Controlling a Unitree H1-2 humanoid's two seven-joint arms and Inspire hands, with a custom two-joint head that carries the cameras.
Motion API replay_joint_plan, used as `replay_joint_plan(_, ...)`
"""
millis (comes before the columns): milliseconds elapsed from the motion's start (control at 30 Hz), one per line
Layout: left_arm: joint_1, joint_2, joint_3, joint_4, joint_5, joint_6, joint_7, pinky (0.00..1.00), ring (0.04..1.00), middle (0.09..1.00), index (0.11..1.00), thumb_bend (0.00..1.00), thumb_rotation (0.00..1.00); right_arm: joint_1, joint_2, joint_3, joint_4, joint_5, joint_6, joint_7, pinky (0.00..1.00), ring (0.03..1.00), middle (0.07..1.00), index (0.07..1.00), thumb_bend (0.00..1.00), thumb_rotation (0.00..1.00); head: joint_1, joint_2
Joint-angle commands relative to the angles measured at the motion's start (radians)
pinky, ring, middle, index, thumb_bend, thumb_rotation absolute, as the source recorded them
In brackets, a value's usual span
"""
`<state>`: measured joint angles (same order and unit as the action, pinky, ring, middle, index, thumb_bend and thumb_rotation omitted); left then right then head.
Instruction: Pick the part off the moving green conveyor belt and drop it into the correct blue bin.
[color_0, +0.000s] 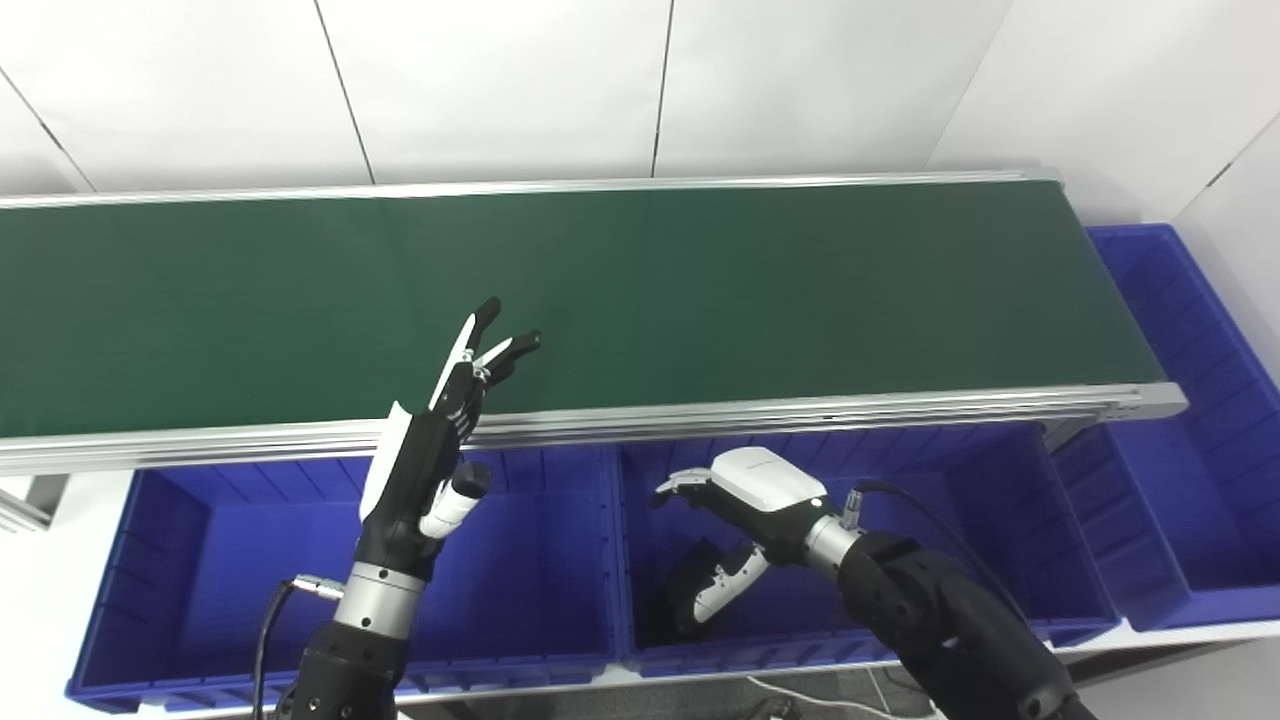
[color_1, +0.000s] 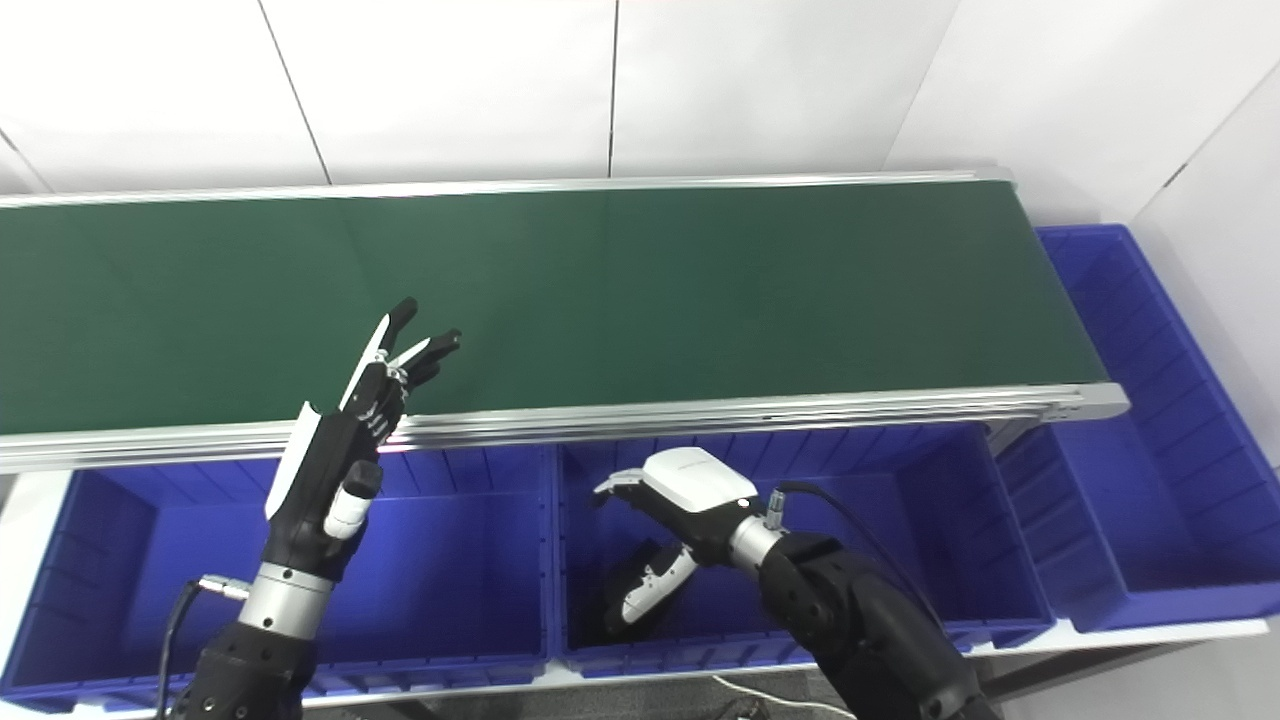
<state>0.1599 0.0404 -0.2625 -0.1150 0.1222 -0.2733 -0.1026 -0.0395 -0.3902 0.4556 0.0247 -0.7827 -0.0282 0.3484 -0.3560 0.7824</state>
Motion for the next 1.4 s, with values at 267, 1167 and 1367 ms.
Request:
replay_joint_plan(267, -0.001, -0.024, -0.011, 0.045, 0.008, -0.103, 0.004, 0.96, 0.91, 0.878, 1.0, 0.78, 1.0, 0.09, -0.01, -0.109, -0.253, 0.128, 0.037, 0.042, 0.51, 0.681, 0.793, 0.723, 0.95, 0.49, 0.055, -0.027)
replay_joint_plan(1167, 0.021, -0.022, -0.046, 0.173, 0.036, -0.196, 0.043, 0.96, 0.926, 0.89, 1.0, 0.8, 1.0, 0.194, 0.253, -0.285, -0.027, 0.439, -0.441, -0.438, 0.59, 0.759, 0.839, 0.777, 0.75, 0.59, 0.213, -0.146)
replay_joint_plan(1367, 0.04, -0.017, -0.056, 0.155, 0.037, -0.195, 0.037, 0.96, 0.926, 0.882, 1.0, 0.82, 1.0, 0.214, 0.263, -0.27, -0.007, 0.465, -0.439, -0.431, 0.57, 0.748, 0.846, 0.775, 0.73, 0.57, 0.243, -0.133)
